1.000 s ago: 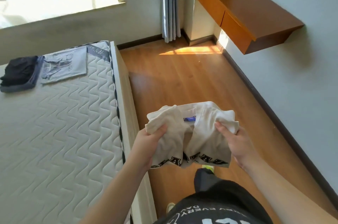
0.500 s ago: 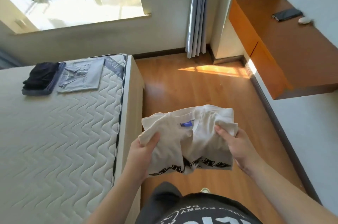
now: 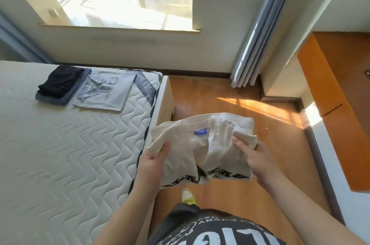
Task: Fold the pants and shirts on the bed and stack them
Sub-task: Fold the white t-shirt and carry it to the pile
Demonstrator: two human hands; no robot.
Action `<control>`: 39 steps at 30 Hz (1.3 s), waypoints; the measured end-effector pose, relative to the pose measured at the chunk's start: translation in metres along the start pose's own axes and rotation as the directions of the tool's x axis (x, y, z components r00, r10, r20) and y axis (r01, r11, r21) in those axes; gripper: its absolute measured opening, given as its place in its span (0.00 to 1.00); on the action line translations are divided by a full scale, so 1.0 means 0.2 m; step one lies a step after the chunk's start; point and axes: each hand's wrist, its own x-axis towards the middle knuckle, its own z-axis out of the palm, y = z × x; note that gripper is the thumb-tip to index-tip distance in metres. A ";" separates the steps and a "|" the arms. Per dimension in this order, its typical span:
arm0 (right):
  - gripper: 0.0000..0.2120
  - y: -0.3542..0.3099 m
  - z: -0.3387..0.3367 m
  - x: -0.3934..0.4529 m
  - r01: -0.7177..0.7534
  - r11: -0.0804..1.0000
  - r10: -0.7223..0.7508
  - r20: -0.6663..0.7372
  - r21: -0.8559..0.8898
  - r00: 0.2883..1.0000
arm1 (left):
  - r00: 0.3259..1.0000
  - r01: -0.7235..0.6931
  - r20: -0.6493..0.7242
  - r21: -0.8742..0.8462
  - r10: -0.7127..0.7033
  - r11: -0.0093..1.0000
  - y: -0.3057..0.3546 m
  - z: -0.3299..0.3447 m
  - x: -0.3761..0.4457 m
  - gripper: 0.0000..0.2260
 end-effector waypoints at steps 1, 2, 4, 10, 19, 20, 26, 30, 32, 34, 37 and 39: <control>0.07 -0.04 0.03 0.08 0.008 1.000 -0.008 0.008 -0.004 1.000 | 1.000 0.001 -0.012 -0.008 -0.001 1.000 0.04 -0.01 0.08 0.18; 0.07 -0.08 0.07 0.16 0.015 1.000 -0.015 0.013 -0.008 1.000 | 1.000 -0.002 -0.019 -0.007 0.002 1.000 0.08 -0.01 0.16 0.17; 0.07 -0.15 0.14 0.31 0.030 0.999 -0.030 0.020 -0.019 0.999 | 0.999 -0.012 -0.031 0.015 0.013 1.000 0.17 -0.01 0.32 0.13; 0.14 -0.31 0.27 0.69 0.043 0.999 -0.043 0.064 -0.012 0.997 | 0.994 -0.023 -0.103 0.018 0.025 1.000 0.34 0.01 0.68 0.13; 0.07 -0.54 0.35 1.49 0.018 1.000 -0.015 0.149 -0.019 0.989 | 0.962 -0.028 -0.271 -0.017 0.022 0.999 0.50 0.18 1.27 0.10; 0.07 -0.57 0.36 1.60 0.014 1.000 -0.009 0.166 -0.026 0.986 | 0.956 -0.040 -0.293 -0.021 0.032 0.999 0.53 0.20 1.34 0.10; 0.10 -0.85 0.44 2.09 0.023 0.998 -0.004 0.329 -0.056 0.944 | 0.917 -0.081 -0.398 -0.158 0.012 0.984 0.70 0.34 1.66 0.05; 0.04 -1.05 0.56 2.42 0.038 0.992 0.020 0.441 -0.123 0.897 | 0.866 -0.126 -0.499 -0.208 0.005 0.970 0.79 0.36 1.82 0.12; 0.04 -1.12 0.67 2.55 0.026 0.991 0.044 0.485 -0.135 0.873 | 0.831 -0.134 -0.556 -0.235 -0.021 0.963 0.82 0.34 1.88 0.07; 0.05 -1.17 0.80 2.64 0.016 0.988 0.068 0.532 -0.151 0.844 | 0.788 -0.146 -0.613 -0.264 -0.049 0.954 0.84 0.30 1.94 0.02; 0.07 -1.20 1.01 2.77 0.033 0.979 0.094 0.587 -0.202 0.804 | 0.745 -0.162 -0.659 -0.321 -0.098 0.933 0.86 0.20 2.02 0.03; 0.08 -1.20 1.16 2.84 0.055 0.972 0.104 0.624 -0.230 0.775 | 0.715 -0.180 -0.688 -0.354 -0.125 0.918 0.86 0.11 2.07 0.03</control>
